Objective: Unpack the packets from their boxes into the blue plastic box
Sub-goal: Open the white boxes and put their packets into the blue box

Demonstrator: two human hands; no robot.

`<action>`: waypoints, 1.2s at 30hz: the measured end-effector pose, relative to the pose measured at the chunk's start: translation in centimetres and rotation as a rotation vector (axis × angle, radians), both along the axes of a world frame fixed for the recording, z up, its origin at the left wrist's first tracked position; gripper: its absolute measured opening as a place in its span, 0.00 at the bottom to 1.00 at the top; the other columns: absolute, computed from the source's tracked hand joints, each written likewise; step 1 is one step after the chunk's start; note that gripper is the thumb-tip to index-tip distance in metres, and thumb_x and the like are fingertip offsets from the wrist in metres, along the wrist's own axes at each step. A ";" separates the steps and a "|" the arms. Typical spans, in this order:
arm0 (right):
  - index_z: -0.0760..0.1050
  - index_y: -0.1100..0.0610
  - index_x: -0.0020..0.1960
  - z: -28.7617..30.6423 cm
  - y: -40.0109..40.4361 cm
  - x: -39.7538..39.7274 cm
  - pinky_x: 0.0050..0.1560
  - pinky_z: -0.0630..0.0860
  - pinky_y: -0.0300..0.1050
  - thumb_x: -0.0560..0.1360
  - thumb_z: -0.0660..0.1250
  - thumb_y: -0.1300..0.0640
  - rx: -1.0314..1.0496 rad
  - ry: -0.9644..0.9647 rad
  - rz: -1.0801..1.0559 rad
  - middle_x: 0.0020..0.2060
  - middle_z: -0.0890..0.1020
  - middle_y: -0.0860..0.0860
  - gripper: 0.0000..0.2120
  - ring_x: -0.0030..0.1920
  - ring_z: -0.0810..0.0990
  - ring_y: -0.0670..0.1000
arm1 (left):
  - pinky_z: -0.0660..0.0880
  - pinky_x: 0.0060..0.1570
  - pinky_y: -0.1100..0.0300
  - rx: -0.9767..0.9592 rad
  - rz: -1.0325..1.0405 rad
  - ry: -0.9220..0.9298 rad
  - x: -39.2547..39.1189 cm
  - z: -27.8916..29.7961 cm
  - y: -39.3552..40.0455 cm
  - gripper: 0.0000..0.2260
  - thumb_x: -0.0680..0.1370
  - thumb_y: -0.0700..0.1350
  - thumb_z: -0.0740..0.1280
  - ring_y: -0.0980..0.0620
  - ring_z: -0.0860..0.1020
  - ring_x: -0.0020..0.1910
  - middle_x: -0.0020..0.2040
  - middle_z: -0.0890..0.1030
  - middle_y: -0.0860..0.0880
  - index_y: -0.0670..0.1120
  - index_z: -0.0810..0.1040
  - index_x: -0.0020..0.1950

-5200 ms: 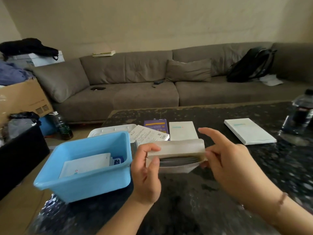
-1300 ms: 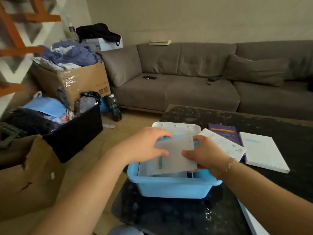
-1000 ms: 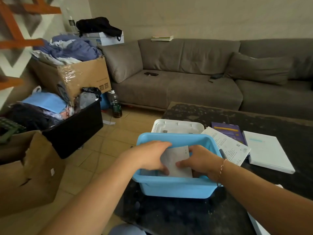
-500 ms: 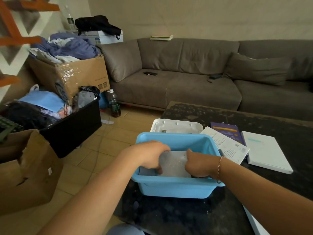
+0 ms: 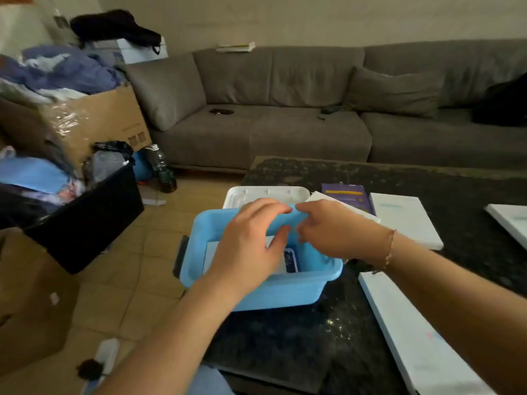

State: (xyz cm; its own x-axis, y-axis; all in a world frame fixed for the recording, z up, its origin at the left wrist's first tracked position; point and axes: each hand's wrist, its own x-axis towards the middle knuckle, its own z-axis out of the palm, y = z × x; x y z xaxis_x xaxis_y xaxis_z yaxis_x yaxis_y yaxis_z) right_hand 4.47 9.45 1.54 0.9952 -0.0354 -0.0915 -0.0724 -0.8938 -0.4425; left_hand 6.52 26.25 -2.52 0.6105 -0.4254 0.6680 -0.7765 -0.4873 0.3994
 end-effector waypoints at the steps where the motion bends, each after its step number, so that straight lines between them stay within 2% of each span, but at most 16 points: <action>1: 0.73 0.55 0.67 0.4 -1.5 -0.9 0.53 0.79 0.47 0.77 0.63 0.59 0.094 -0.099 -0.042 0.53 0.84 0.54 0.18 0.50 0.82 0.52 | 0.75 0.57 0.58 -0.144 -0.074 -0.110 -2.1 -0.5 -1.4 0.08 0.77 0.42 0.68 0.50 0.78 0.54 0.54 0.81 0.46 0.42 0.80 0.55; 2: 0.73 0.55 0.68 0.7 -3.1 -2.1 0.55 0.80 0.50 0.76 0.64 0.59 0.173 -0.183 -0.084 0.49 0.86 0.53 0.20 0.50 0.83 0.50 | 0.75 0.55 0.58 -0.220 -0.202 -0.193 -4.4 -1.5 -2.9 0.07 0.77 0.41 0.68 0.49 0.78 0.51 0.51 0.81 0.45 0.41 0.80 0.53; 3: 0.74 0.54 0.68 0.9 -4.5 -3.5 0.54 0.80 0.52 0.75 0.65 0.59 0.226 -0.252 -0.121 0.46 0.86 0.51 0.21 0.48 0.84 0.49 | 0.74 0.53 0.56 -0.213 -0.354 -0.256 -6.6 -2.8 -4.4 0.07 0.76 0.41 0.69 0.47 0.78 0.49 0.51 0.81 0.44 0.42 0.78 0.54; 5: 0.76 0.52 0.65 0.8 -7.3 -6.7 0.49 0.83 0.53 0.76 0.65 0.60 0.281 -0.313 -0.199 0.42 0.87 0.49 0.18 0.42 0.86 0.48 | 0.73 0.54 0.54 -0.014 -0.595 -0.343 -10.2 -6.4 -7.5 0.12 0.77 0.47 0.71 0.46 0.78 0.51 0.55 0.80 0.47 0.47 0.76 0.57; 7: 0.77 0.50 0.63 0.0 -9.6 -9.8 0.42 0.84 0.51 0.77 0.65 0.60 0.321 -0.319 -0.270 0.40 0.87 0.48 0.16 0.38 0.85 0.46 | 0.73 0.55 0.55 0.219 -0.681 -0.378 -11.9 -10.5 -10.0 0.15 0.79 0.54 0.69 0.49 0.76 0.55 0.62 0.75 0.50 0.50 0.72 0.62; 10: 0.79 0.52 0.59 -2.0 -12.9 -14.4 0.41 0.83 0.46 0.77 0.64 0.63 0.375 -0.343 -0.362 0.37 0.86 0.47 0.13 0.37 0.85 0.43 | 0.73 0.59 0.55 0.348 -0.638 -0.282 -13.0 -13.9 -12.2 0.15 0.78 0.56 0.66 0.50 0.75 0.58 0.62 0.74 0.52 0.51 0.72 0.61; 12: 0.80 0.53 0.57 -3.7 -14.5 -17.3 0.39 0.82 0.44 0.77 0.65 0.64 0.435 -0.388 -0.422 0.37 0.86 0.47 0.12 0.35 0.85 0.45 | 0.73 0.58 0.54 0.247 -0.574 -0.146 -13.5 -14.3 -12.7 0.10 0.76 0.52 0.70 0.52 0.75 0.56 0.56 0.78 0.54 0.51 0.77 0.55; 14: 0.81 0.54 0.53 -5.5 -15.3 -20.0 0.36 0.79 0.35 0.76 0.67 0.65 0.459 -0.478 -0.463 0.35 0.85 0.47 0.10 0.33 0.84 0.46 | 0.74 0.55 0.56 0.106 -0.482 -0.039 -13.9 -14.0 -13.1 0.04 0.77 0.50 0.70 0.56 0.76 0.53 0.50 0.80 0.57 0.51 0.80 0.49; 16: 0.82 0.54 0.48 -7.1 -15.4 -22.4 0.33 0.75 0.30 0.75 0.69 0.63 0.338 -0.658 -0.438 0.32 0.83 0.44 0.06 0.30 0.81 0.43 | 0.75 0.52 0.59 -0.009 -0.396 0.105 -14.2 -13.1 -13.7 0.05 0.79 0.52 0.68 0.61 0.76 0.49 0.45 0.80 0.60 0.52 0.81 0.46; 18: 0.83 0.54 0.45 -8.4 -15.1 -24.1 0.32 0.74 0.32 0.74 0.68 0.58 0.096 -0.820 -0.291 0.32 0.81 0.41 0.05 0.30 0.78 0.40 | 0.76 0.47 0.60 -0.132 -0.336 0.297 -14.3 -11.5 -14.5 0.10 0.79 0.56 0.67 0.61 0.78 0.47 0.42 0.80 0.63 0.53 0.82 0.43; 20: 0.84 0.56 0.45 -9.9 -14.7 -24.8 0.32 0.77 0.39 0.72 0.69 0.58 -0.084 -0.877 -0.123 0.38 0.82 0.43 0.05 0.34 0.80 0.43 | 0.75 0.44 0.66 -0.240 -0.261 0.480 -14.3 -9.7 -15.3 0.11 0.76 0.59 0.66 0.58 0.79 0.46 0.41 0.81 0.62 0.55 0.82 0.40; 22: 0.84 0.54 0.45 -11.2 -14.3 -24.6 0.31 0.78 0.42 0.72 0.70 0.58 -0.177 -0.878 -0.060 0.45 0.84 0.45 0.05 0.37 0.83 0.46 | 0.74 0.42 0.69 -0.312 -0.189 0.598 -14.0 -8.4 -15.7 0.12 0.72 0.62 0.65 0.57 0.79 0.46 0.42 0.81 0.59 0.56 0.81 0.40; 25: 0.84 0.53 0.47 -12.4 -13.6 -23.5 0.29 0.78 0.42 0.73 0.67 0.57 -0.200 -0.862 -0.089 0.52 0.84 0.45 0.07 0.37 0.84 0.48 | 0.77 0.43 0.64 -0.320 -0.154 0.676 -13.4 -7.5 -15.6 0.13 0.72 0.62 0.66 0.57 0.80 0.47 0.41 0.82 0.56 0.55 0.83 0.42; 29: 0.84 0.54 0.49 -12.4 -13.1 -22.0 0.26 0.78 0.43 0.74 0.65 0.55 -0.207 -0.892 -0.184 0.52 0.85 0.45 0.10 0.35 0.84 0.48 | 0.80 0.44 0.61 -0.301 -0.163 0.725 -13.0 -6.9 -15.7 0.08 0.76 0.55 0.69 0.55 0.81 0.49 0.43 0.84 0.55 0.52 0.84 0.45; 34: 0.82 0.53 0.52 -11.7 -11.8 -20.4 0.20 0.70 0.41 0.78 0.61 0.53 -0.280 -0.806 -0.274 0.54 0.83 0.43 0.11 0.27 0.79 0.48 | 0.78 0.41 0.66 -0.336 -0.179 0.746 -12.5 -5.9 -15.9 0.04 0.77 0.48 0.70 0.58 0.81 0.50 0.45 0.84 0.55 0.50 0.84 0.45; 36: 0.80 0.53 0.51 -11.5 -11.3 -19.9 0.18 0.67 0.42 0.79 0.59 0.51 -0.315 -0.747 -0.327 0.49 0.82 0.44 0.12 0.24 0.76 0.48 | 0.76 0.39 0.69 -0.331 -0.187 0.745 -12.3 -5.4 -16.0 0.03 0.77 0.47 0.70 0.59 0.80 0.48 0.43 0.83 0.55 0.50 0.83 0.45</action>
